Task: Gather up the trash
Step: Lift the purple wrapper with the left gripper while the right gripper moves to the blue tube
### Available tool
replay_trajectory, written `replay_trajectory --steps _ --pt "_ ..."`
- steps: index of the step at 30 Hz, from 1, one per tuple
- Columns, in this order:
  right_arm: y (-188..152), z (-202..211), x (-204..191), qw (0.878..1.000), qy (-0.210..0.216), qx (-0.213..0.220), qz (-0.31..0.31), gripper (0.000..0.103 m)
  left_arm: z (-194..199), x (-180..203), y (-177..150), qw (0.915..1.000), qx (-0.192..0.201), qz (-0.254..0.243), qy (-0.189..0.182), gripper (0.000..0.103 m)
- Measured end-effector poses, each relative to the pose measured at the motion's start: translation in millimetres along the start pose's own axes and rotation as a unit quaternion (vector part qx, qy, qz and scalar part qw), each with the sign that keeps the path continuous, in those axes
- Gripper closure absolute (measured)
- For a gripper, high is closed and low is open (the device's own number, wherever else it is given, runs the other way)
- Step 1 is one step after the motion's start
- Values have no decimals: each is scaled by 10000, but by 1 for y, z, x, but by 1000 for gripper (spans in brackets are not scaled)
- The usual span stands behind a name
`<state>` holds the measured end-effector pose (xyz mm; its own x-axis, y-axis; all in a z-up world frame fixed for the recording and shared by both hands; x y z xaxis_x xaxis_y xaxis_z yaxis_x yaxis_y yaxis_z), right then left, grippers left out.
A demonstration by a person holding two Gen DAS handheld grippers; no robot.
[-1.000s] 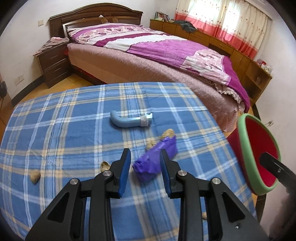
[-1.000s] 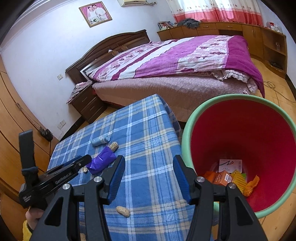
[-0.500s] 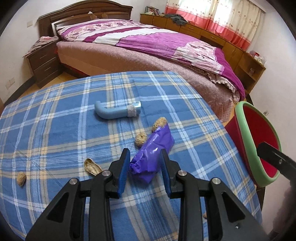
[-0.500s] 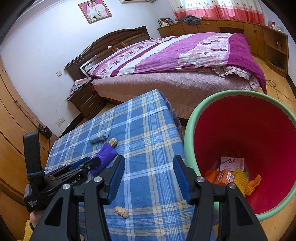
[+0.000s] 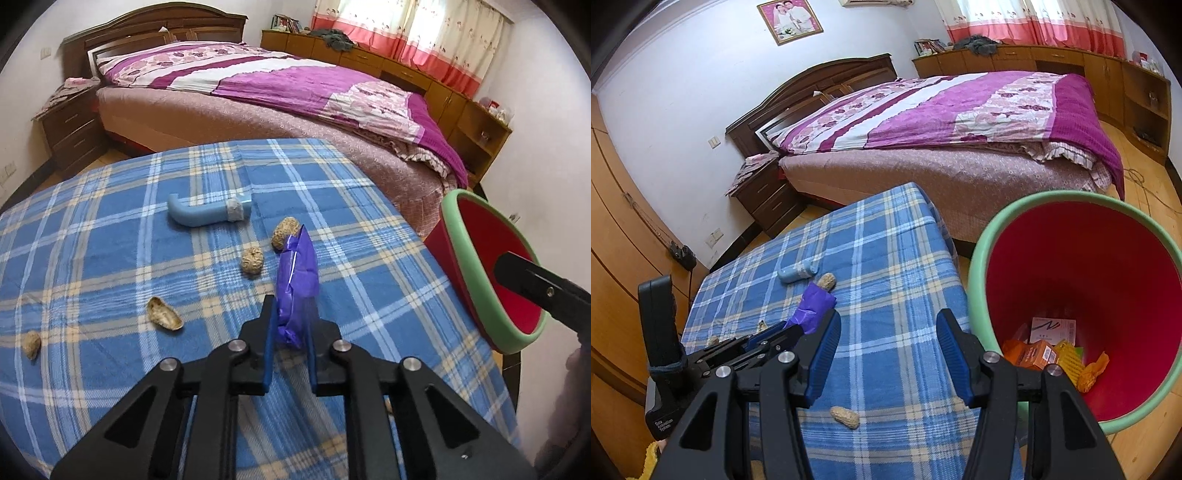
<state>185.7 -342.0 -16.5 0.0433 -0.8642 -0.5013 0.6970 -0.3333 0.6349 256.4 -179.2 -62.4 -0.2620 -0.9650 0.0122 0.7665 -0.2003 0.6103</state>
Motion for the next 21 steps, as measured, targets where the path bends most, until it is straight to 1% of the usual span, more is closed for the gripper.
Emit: replay_trajectory --steps 4,8,11,12,17,20,21 --pt "2 -1 -12 9999 47 -28 86 46 19 -16 4 9996 191 203 40 90" --pt "4 -6 -28 9997 123 -86 187 46 36 -41 12 9978 370 514 177 90" --pt "4 -12 -38 9994 192 -144 242 46 45 -65 17 9954 491 742 358 90" --pt "5 -15 -42 9993 213 -173 272 46 46 -76 19 9941 506 841 470 90" --pt "8 -34 -64 9984 337 -284 363 46 41 -118 22 9873 510 1281 795 90" --pt "10 -49 -75 9978 385 -346 404 45 36 -137 23 9842 545 1390 949 90" --pt "10 -54 -78 9977 393 -361 415 44 34 -141 24 9834 566 1399 1009 90"
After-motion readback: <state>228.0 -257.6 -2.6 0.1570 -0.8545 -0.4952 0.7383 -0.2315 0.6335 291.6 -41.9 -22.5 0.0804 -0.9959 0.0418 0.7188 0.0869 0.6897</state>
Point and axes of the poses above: each gripper's, at about its wrist camera, not at the fingertips, and z roughly against the way its jaws point, x to its right, y to its top, the point moved 8 cm from there along -z, roughly the way its jaws point, and after that the axes turned 13 degrees about y, right-handed, at the moved point
